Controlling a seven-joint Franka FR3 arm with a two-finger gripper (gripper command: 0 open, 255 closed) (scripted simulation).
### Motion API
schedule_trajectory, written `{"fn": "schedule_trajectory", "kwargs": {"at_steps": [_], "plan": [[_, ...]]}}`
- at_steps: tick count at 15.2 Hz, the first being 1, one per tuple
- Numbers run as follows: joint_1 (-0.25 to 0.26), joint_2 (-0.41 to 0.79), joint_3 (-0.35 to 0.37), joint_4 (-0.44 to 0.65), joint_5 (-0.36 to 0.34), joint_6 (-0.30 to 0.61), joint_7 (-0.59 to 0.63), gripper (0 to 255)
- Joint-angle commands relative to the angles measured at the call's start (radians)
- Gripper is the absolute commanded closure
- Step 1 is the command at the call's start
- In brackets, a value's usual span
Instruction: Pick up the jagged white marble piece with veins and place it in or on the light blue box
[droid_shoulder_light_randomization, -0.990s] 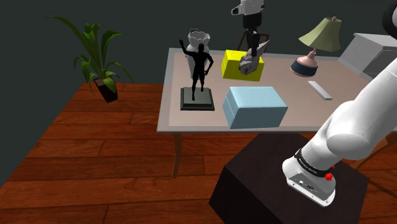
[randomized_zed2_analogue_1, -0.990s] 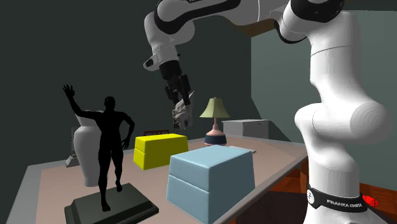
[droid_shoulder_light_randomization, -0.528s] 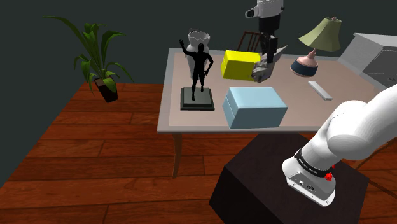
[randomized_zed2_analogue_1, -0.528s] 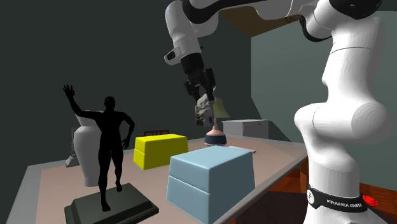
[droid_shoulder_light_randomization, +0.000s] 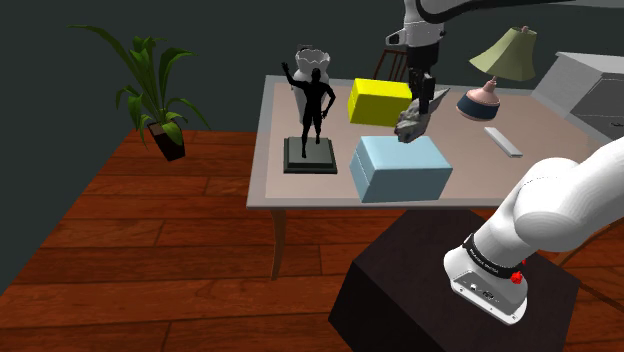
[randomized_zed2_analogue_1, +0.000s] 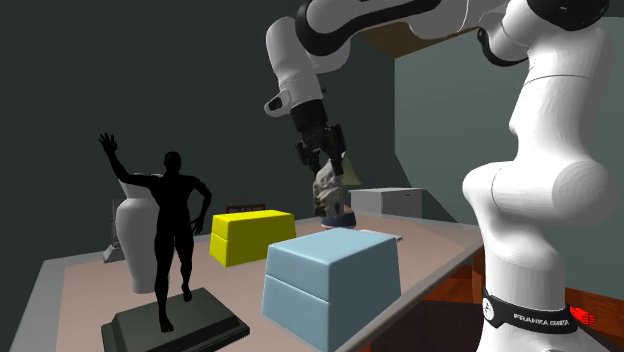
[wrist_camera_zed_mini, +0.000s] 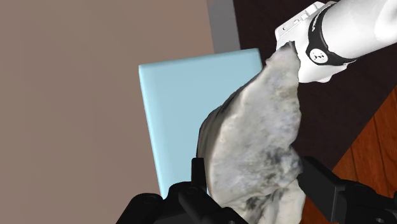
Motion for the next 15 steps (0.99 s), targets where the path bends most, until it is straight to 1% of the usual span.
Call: {"fn": "schedule_trajectory", "kwargs": {"at_steps": [1,8,15], "plan": [[0.0,0.002,-0.002,-0.024,-0.001,0.027,0.002,255],[-0.002,0.016,-0.008,-0.111,-0.003,0.128,0.011,255],[-0.002,0.016,-0.008,-0.111,-0.003,0.128,0.011,255]]}}
